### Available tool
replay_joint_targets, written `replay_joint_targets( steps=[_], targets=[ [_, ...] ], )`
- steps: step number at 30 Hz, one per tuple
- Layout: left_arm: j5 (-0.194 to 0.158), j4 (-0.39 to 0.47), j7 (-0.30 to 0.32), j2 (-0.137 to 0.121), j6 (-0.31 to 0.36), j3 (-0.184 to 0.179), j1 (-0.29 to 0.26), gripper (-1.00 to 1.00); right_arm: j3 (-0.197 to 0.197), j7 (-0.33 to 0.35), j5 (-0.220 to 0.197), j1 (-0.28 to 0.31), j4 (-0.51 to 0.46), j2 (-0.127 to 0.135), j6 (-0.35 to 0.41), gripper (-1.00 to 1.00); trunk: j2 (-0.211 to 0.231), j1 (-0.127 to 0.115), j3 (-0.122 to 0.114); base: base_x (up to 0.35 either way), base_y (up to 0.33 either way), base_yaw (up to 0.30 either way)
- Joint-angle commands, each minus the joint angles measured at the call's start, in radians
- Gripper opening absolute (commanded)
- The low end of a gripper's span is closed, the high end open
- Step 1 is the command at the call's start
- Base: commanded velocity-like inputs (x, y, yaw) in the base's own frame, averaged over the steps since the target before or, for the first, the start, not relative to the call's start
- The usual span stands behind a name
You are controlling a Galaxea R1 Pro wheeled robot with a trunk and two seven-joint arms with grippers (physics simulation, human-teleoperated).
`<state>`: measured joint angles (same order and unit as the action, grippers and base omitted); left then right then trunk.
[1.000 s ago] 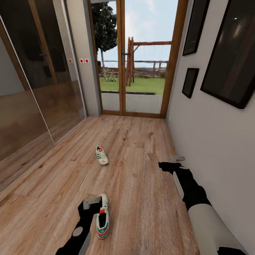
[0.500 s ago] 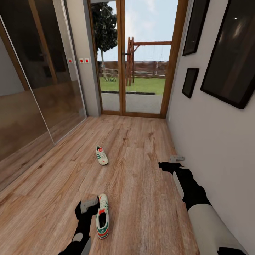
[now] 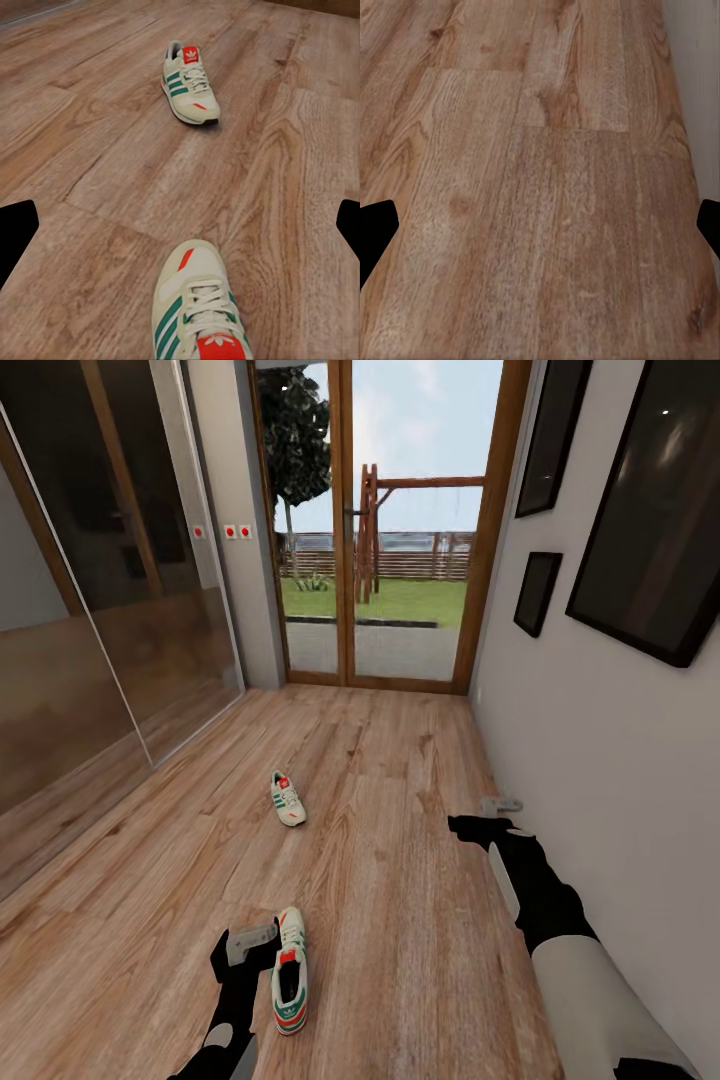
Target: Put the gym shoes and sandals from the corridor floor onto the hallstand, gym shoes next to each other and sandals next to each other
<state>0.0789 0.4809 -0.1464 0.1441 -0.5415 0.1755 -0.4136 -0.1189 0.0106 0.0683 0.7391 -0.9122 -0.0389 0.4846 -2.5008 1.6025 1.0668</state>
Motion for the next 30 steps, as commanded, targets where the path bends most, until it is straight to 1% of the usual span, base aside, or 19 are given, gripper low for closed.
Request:
replay_joint_targets(
  steps=[1, 7, 26, 30],
  targets=[
    [0.009, -0.001, -0.004, 0.001, -0.003, 0.004, -0.001, 1.0, -0.002, 0.001, 0.007, 0.0, -0.002, -0.001, 0.006, 1.0, 0.0, 0.0, 0.001, 0.0, 0.0, 0.0],
    [0.009, -0.001, -0.004, 0.0, -0.003, 0.004, -0.001, 1.0, -0.003, 0.001, 0.007, 0.001, -0.004, -0.001, 0.005, 1.0, 0.0, 0.0, 0.004, 0.0, 0.0, 0.0],
    [0.009, -0.001, -0.004, 0.0, -0.003, 0.004, -0.001, 1.0, -0.002, 0.001, 0.007, 0.0, -0.004, -0.001, 0.005, 1.0, -0.005, 0.008, 0.106, 0.0, 0.0, -0.001],
    [0.009, -0.001, -0.004, 0.0, -0.003, 0.004, -0.001, 1.0, -0.002, 0.002, 0.007, 0.001, -0.004, -0.001, 0.005, 1.0, -0.006, 0.01, 0.128, 0.0, 0.0, -0.112]
  ],
)
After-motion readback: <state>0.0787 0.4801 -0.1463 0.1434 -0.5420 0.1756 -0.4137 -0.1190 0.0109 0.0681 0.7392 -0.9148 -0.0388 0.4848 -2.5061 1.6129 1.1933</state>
